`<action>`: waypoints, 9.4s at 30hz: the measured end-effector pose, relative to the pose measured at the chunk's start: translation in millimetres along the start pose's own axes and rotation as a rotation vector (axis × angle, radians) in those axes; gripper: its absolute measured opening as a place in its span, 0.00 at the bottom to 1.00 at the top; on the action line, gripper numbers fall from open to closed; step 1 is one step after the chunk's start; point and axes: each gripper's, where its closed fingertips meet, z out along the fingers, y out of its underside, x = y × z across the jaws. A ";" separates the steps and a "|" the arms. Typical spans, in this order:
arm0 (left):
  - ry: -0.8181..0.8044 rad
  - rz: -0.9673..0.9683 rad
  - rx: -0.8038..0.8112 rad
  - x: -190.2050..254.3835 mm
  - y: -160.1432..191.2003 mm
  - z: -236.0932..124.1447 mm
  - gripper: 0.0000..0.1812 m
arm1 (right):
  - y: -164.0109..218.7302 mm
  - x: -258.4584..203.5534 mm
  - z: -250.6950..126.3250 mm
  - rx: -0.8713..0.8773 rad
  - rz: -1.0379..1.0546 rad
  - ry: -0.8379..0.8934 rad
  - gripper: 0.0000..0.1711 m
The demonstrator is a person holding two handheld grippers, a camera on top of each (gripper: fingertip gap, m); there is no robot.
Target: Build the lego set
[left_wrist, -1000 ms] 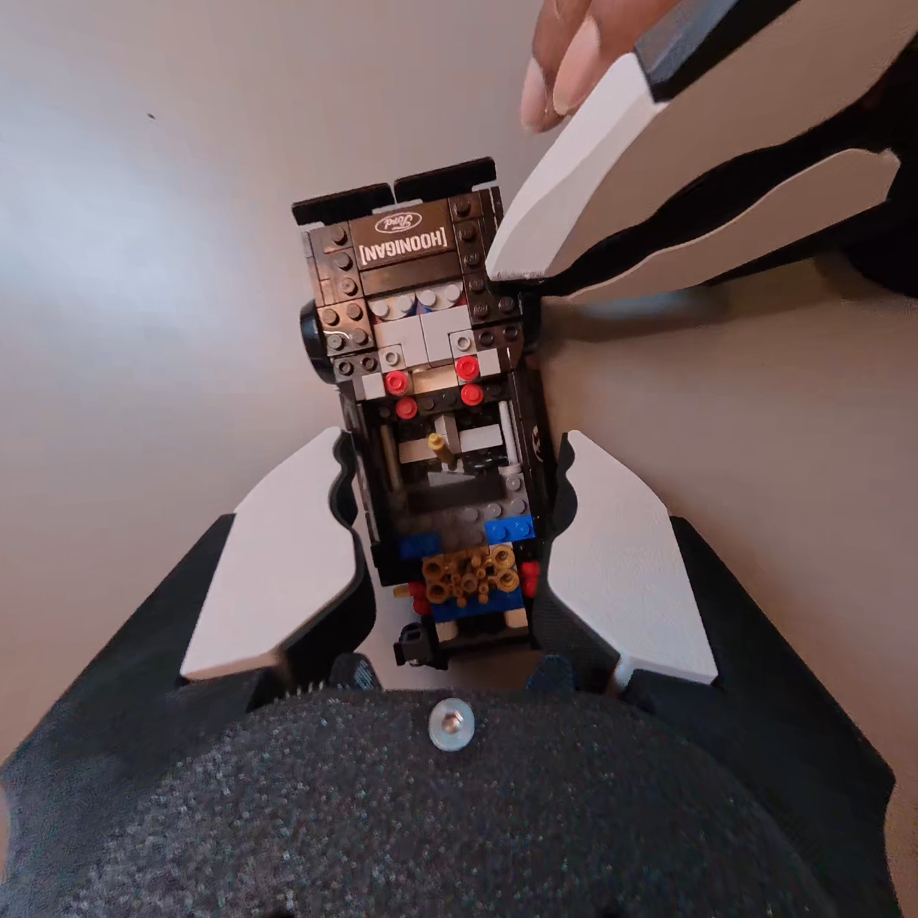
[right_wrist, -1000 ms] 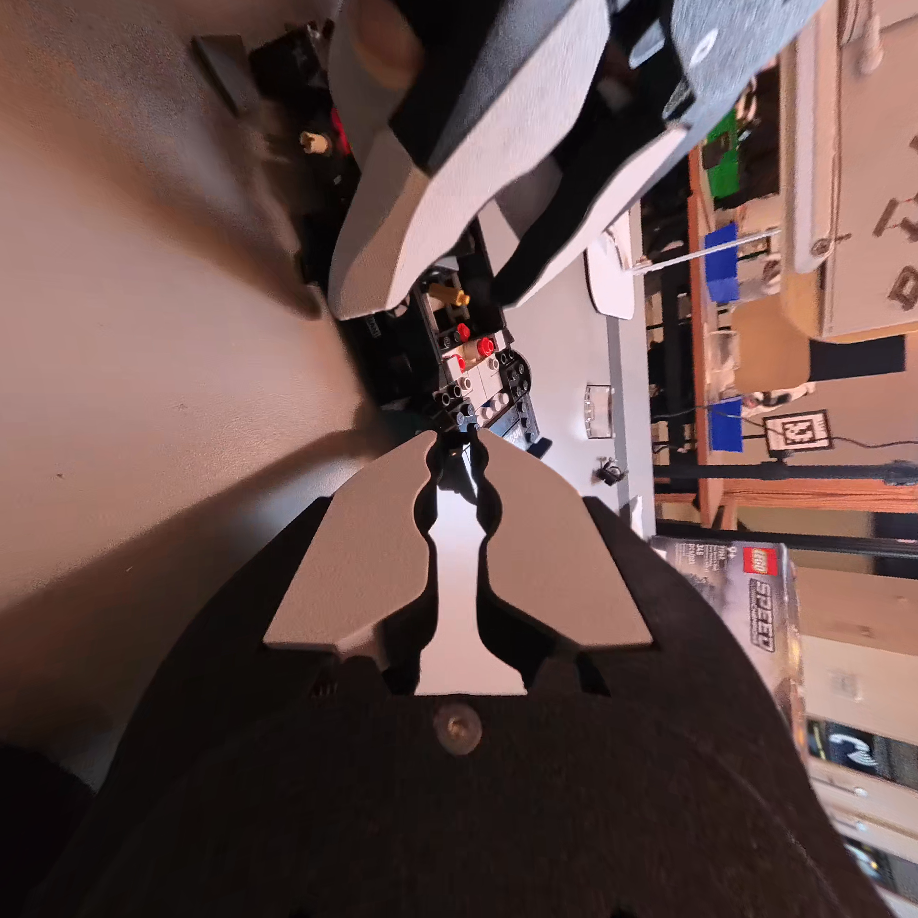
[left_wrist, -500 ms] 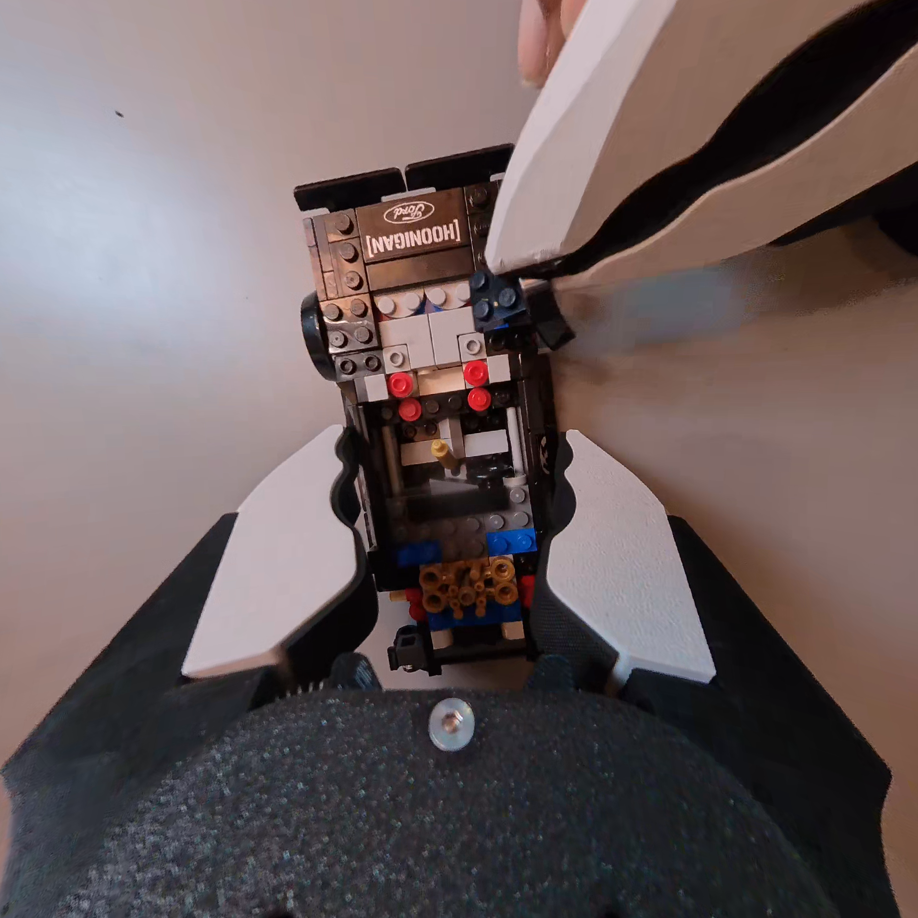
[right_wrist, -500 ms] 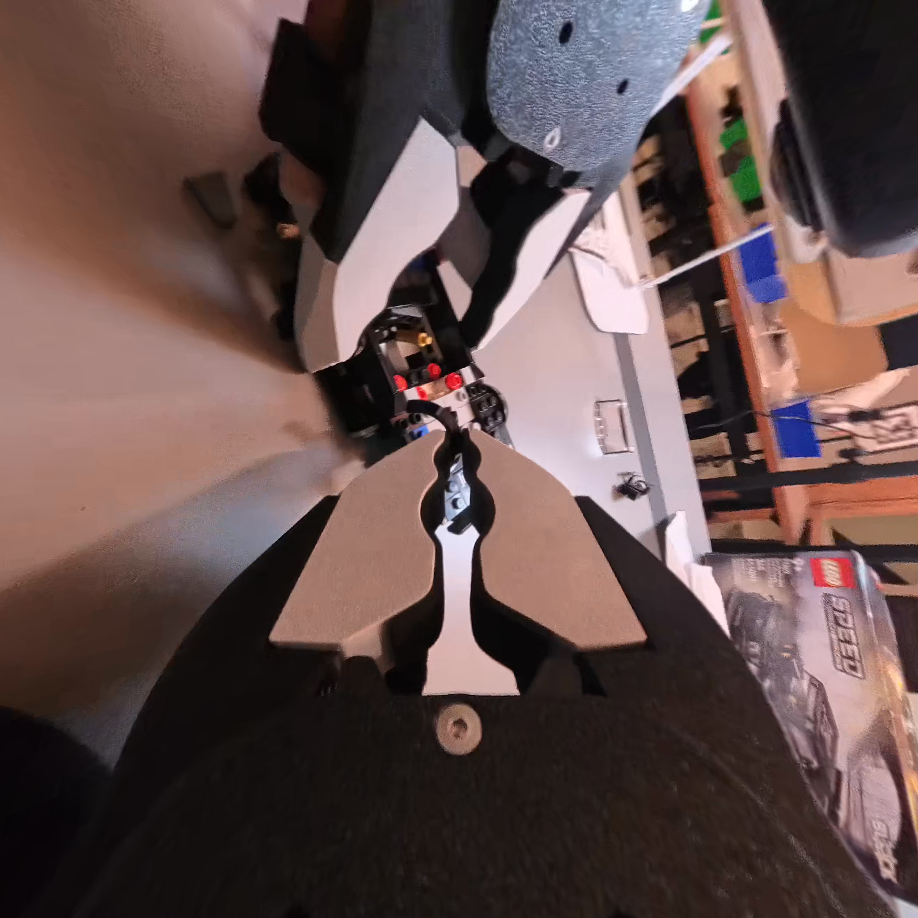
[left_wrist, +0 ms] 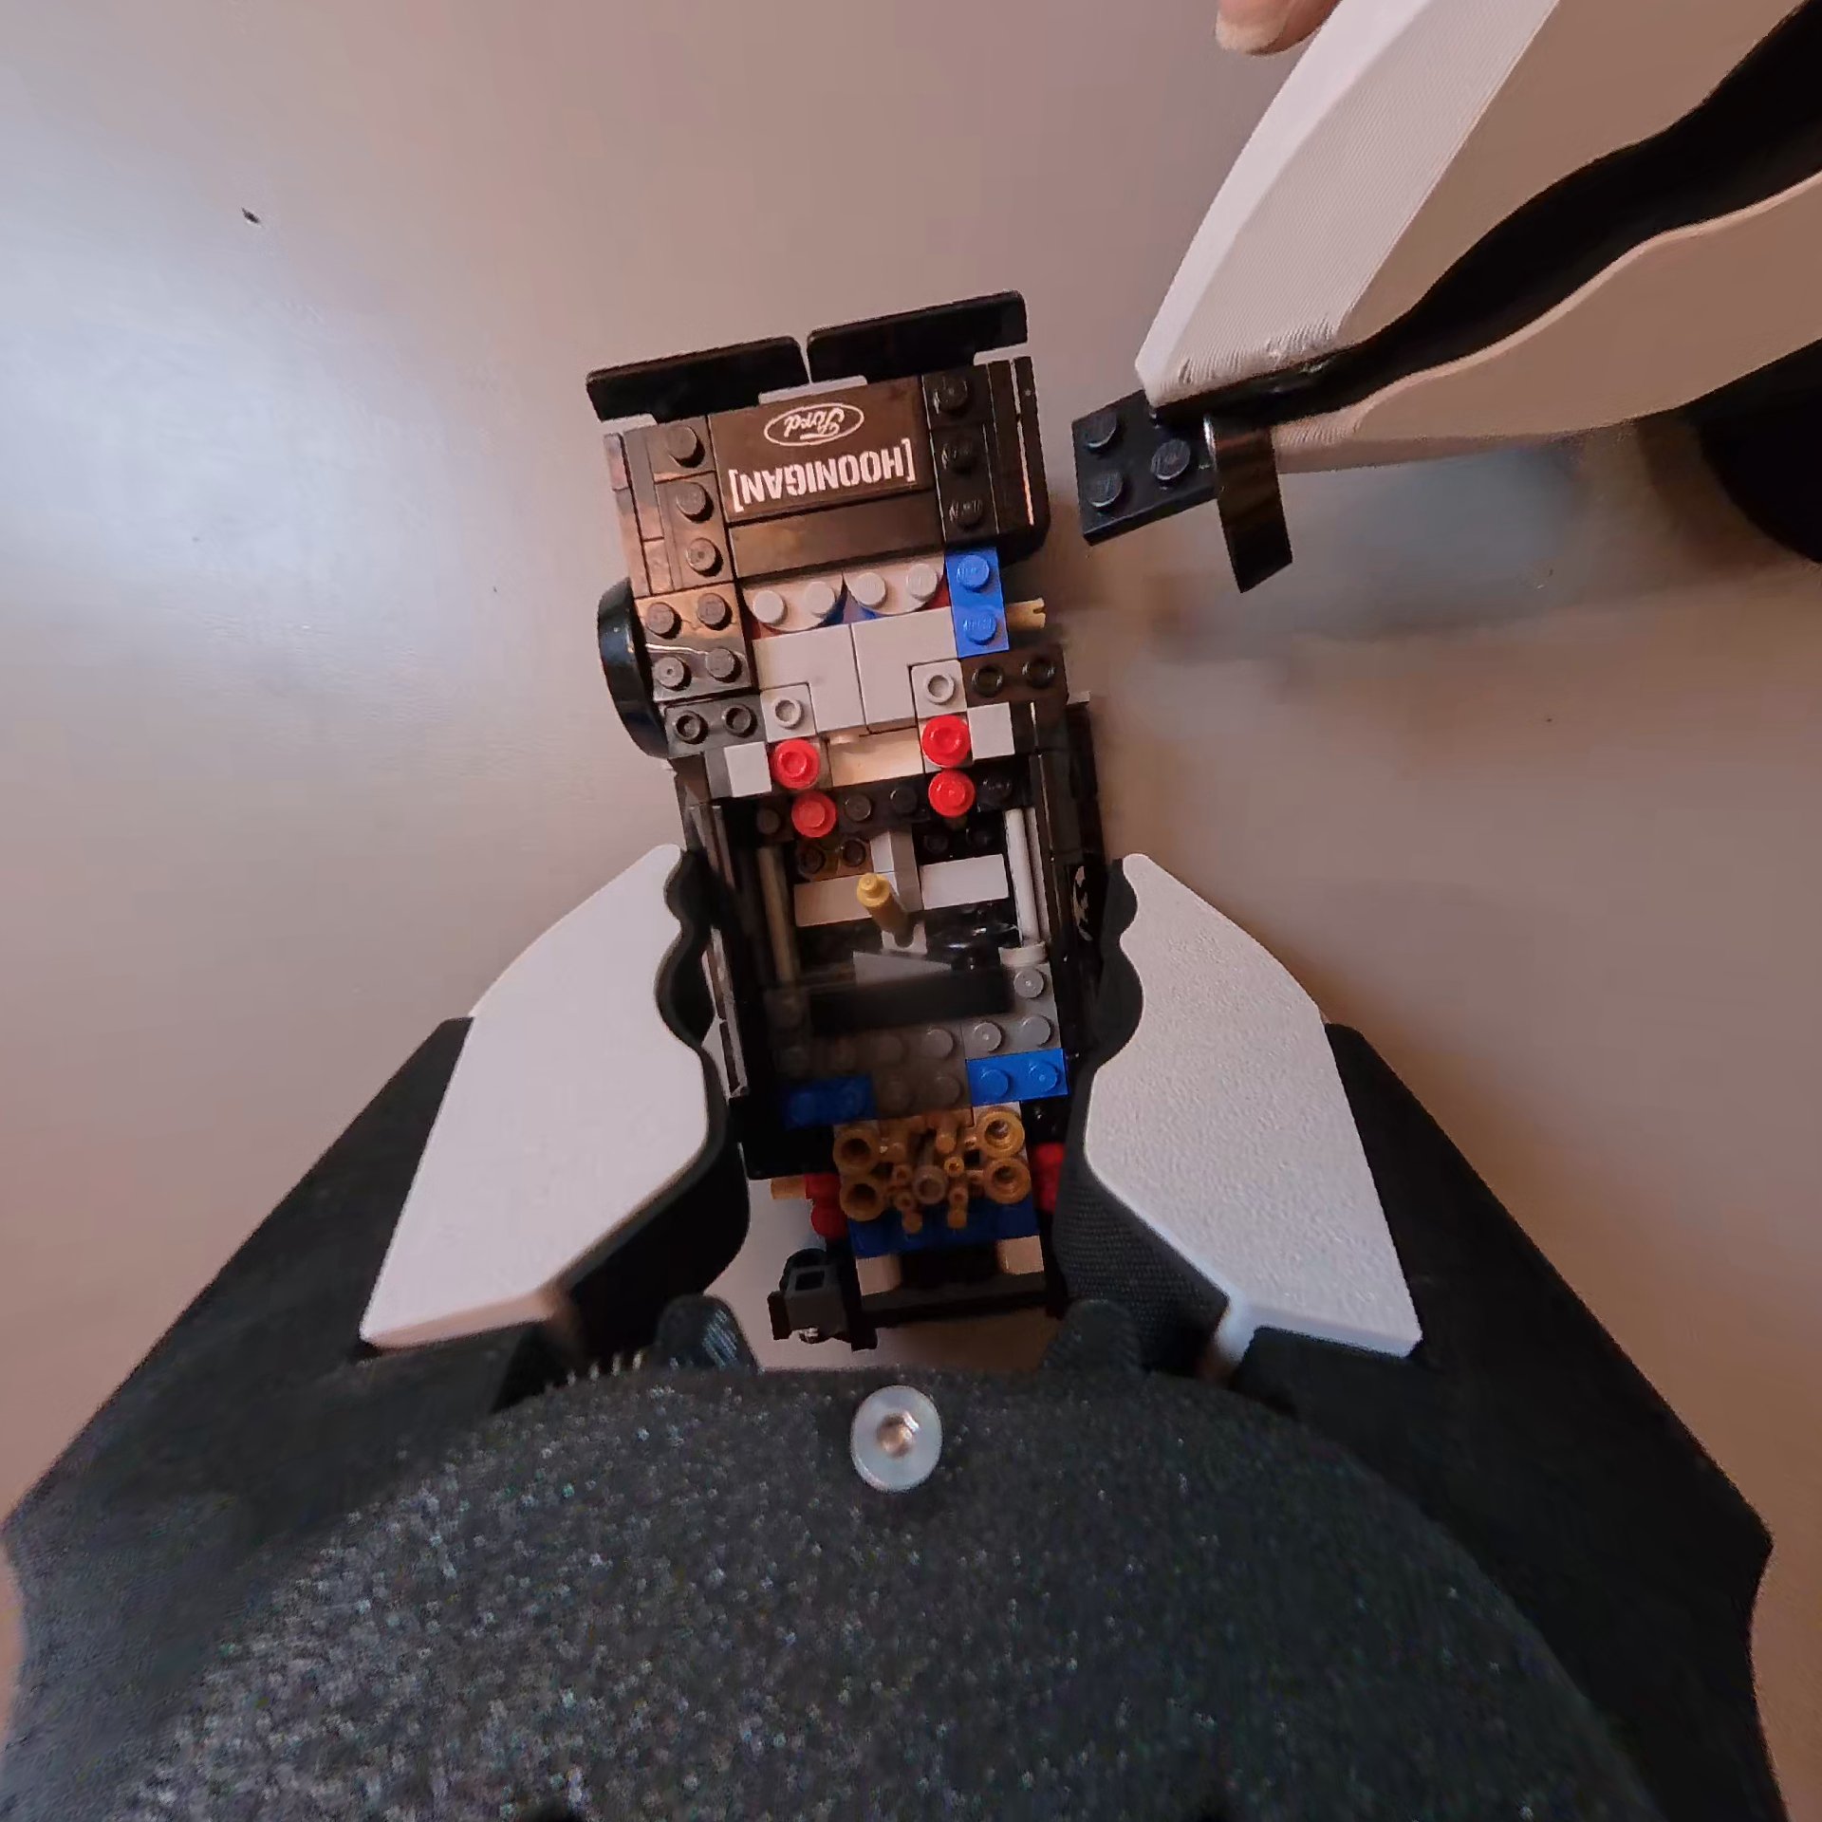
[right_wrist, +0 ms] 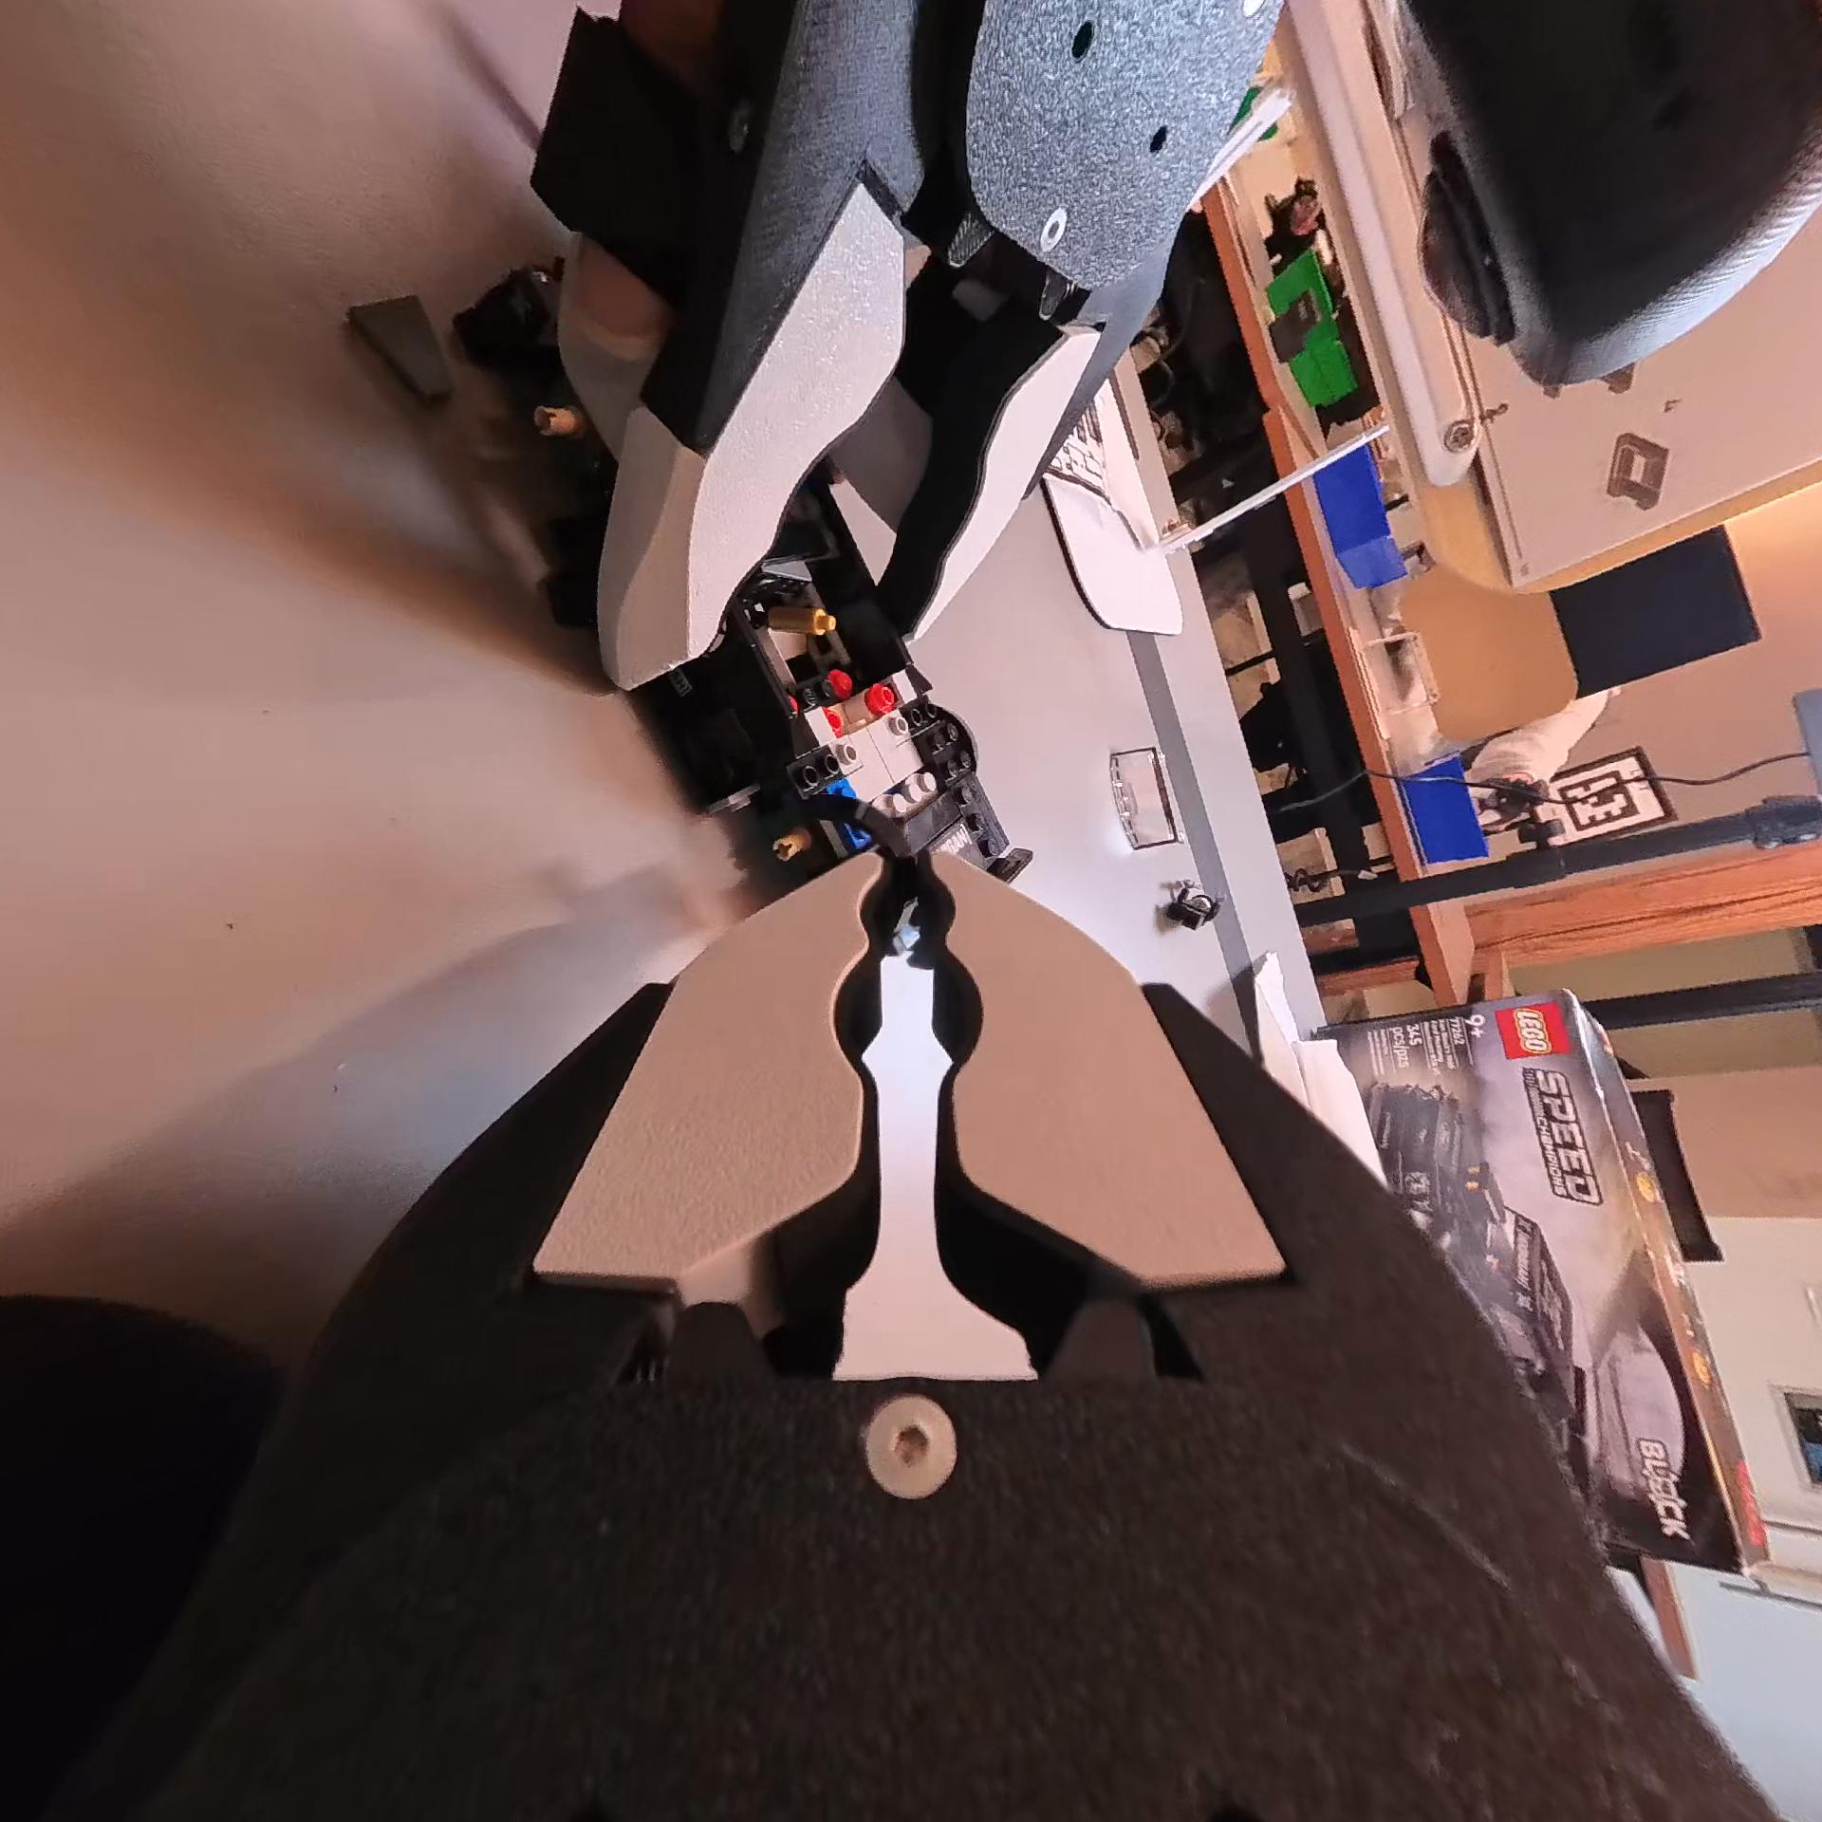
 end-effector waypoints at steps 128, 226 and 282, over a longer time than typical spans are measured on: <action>0.034 0.038 0.091 -2.8 -10.7 7.1 0.43 | -1.8 -23.0 31.2 -0.112 -0.188 -0.583 0.05; 0.082 0.078 0.139 2.4 -17.3 11.5 0.44 | -12.3 5.9 26.2 -0.054 0.347 -0.561 0.05; 0.082 0.049 0.131 1.0 -11.9 10.7 0.46 | -6.1 -23.3 31.5 -0.184 0.095 -0.678 0.02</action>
